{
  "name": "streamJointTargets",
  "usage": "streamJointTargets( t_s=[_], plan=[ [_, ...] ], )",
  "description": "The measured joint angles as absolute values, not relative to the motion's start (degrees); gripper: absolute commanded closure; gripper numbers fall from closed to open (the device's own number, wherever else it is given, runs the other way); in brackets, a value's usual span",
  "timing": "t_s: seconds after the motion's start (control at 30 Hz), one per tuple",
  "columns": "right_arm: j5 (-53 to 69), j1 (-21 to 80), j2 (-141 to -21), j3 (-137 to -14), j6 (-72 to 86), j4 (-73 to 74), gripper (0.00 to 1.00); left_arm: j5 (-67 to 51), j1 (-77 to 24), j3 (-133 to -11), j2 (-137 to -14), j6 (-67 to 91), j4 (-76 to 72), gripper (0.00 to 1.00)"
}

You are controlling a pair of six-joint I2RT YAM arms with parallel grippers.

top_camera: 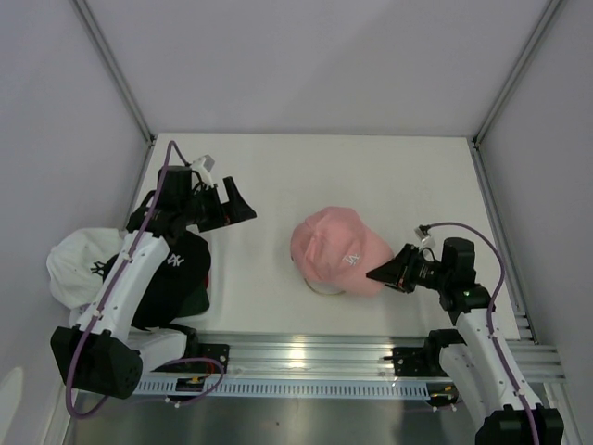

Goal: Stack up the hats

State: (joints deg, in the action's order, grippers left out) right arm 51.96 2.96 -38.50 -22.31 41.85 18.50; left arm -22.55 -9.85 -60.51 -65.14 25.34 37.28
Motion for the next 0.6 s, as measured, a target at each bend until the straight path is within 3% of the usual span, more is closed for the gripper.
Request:
streamJointTargets(
  t_s=[0.1, 0.17, 0.2, 0.37, 0.6],
  plan=[
    [50.13, 2.9, -40.64, -22.31, 39.72, 19.94, 0.47, -22.17, -10.28, -60.99, -65.14, 24.95, 37.45, 0.01],
    [47.59, 2.68, -41.85, -22.48, 38.59, 21.78, 0.23, -22.02, -10.5, -61.08, -65.14, 24.91, 37.56, 0.01],
    [46.68, 2.48, -42.41, -22.65, 38.13, 22.5, 0.2, -21.98, -10.57, -61.17, -65.14, 24.91, 37.63, 0.01],
    [42.98, 1.74, -44.86, -26.92, 36.45, 26.09, 0.17, -21.12, -11.57, -62.52, -65.12, 24.84, 38.26, 0.01],
    [40.99, 0.78, -44.16, -32.38, 34.44, 25.58, 0.2, -20.49, -16.36, -66.28, -64.71, 23.44, 38.96, 0.01]
  ],
)
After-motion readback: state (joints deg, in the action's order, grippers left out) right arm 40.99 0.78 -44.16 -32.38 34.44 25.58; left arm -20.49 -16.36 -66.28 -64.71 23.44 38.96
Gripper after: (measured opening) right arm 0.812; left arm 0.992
